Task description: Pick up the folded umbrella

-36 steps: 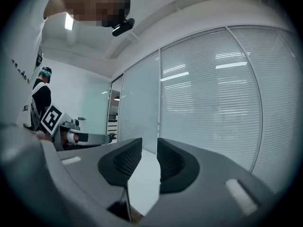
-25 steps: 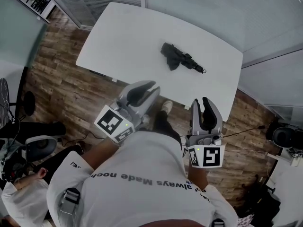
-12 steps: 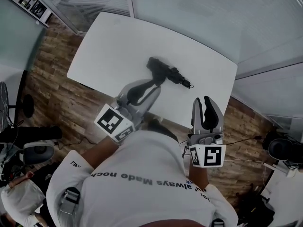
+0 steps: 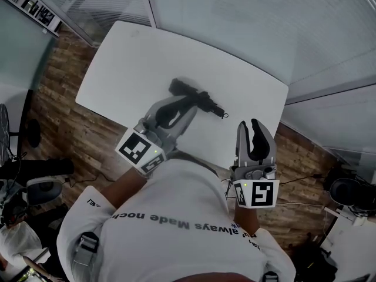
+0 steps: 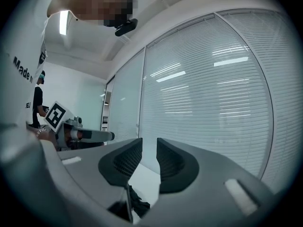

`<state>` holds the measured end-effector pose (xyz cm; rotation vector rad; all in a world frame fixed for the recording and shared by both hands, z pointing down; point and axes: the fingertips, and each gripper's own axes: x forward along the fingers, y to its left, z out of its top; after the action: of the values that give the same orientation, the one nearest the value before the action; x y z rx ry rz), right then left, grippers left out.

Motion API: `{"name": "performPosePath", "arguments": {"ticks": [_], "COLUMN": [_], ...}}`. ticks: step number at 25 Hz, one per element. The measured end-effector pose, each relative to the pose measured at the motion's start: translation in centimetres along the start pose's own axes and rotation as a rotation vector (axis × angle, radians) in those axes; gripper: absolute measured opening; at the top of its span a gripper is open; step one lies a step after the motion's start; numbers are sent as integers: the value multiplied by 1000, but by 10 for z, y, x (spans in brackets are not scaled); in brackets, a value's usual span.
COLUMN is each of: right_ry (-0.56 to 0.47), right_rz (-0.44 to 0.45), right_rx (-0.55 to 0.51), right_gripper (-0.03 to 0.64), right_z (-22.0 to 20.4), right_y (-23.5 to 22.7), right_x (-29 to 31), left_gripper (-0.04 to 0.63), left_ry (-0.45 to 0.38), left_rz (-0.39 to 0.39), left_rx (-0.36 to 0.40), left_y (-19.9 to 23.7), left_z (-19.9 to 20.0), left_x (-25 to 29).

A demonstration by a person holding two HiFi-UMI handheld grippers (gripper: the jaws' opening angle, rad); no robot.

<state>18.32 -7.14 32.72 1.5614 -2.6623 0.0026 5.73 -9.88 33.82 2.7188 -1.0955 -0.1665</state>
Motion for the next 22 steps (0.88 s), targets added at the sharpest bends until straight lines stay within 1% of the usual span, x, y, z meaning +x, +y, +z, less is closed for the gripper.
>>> {"name": "performPosePath", "arguments": {"ticks": [6,12,22], "right_ry": [-3,-4,-11], "right_rz": [3,-9,-46], "right_rx": [4,-7,-25], "right_gripper": [95,95,94], "right_z": [1,5,22], "right_y": [-8,-6,19], "right_x": [7,22,71], "left_gripper": [80,80,80], "left_ry": [6,5,1], "left_rz": [-13,-31,-77], "left_rx": [2,7,18], "left_y": [1,16,66], "left_z": [1,7,34], "left_x": [15,19,12]}}
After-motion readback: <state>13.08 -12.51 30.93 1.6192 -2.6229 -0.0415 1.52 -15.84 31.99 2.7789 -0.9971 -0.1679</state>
